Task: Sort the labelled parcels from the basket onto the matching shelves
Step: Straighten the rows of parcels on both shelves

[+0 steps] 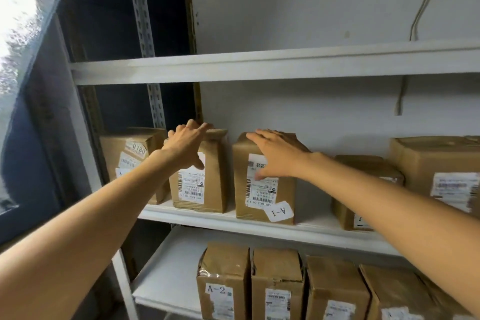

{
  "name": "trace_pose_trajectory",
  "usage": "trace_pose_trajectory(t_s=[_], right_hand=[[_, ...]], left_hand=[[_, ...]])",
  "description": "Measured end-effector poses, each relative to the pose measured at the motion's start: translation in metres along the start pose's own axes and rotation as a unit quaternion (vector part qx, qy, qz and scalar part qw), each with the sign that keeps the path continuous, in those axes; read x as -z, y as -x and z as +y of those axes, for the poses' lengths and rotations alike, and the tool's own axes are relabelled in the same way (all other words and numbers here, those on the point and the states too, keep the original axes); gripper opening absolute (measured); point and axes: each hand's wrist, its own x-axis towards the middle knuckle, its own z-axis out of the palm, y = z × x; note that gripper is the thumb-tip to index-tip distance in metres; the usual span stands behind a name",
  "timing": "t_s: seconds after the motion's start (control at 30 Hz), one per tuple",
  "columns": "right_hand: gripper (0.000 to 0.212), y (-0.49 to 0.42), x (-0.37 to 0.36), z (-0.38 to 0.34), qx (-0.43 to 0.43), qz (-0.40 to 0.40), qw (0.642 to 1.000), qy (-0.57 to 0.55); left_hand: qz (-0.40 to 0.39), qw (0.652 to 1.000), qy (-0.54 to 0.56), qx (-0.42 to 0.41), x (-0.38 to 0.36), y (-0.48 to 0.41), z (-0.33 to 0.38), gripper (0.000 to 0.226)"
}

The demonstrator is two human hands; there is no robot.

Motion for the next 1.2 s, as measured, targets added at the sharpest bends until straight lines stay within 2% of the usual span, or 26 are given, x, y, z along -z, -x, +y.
trace_pose_trajectory(t_s=[0.1,0.37,0.5,0.67,0.87,1.2], right_hand=[[0.119,-0.008,-0.006,0.000,-0.011,-0.054,0.998,0.023],[0.115,-0.007,-0.017,0.009,-0.030,-0.020,0.998,0.046],[0.115,-0.003,-0.016,0.009,-0.014,0.006,0.997,0.078],[0.115,-0.002,-0.016,0.012,-0.010,0.010,0.997,0.080],[0.114,-0.001,-0.014,0.019,-0.003,0.013,0.996,0.083],[0.109,0.024,-0.006,0.050,-0.020,0.012,0.997,0.070]], left_hand=[[-0.060,0.998,-0.018,-0.001,-0.011,-0.006,-0.013,0.113],[0.040,0.999,0.010,-0.026,-0.024,-0.004,-0.017,0.094],[0.053,0.997,0.033,-0.040,-0.019,-0.003,-0.006,0.083],[0.080,0.993,0.076,-0.032,-0.029,0.000,-0.006,0.080],[0.100,0.986,0.130,-0.013,-0.028,0.000,0.001,0.060],[0.105,0.986,0.131,-0.016,-0.022,-0.001,0.044,0.057]])
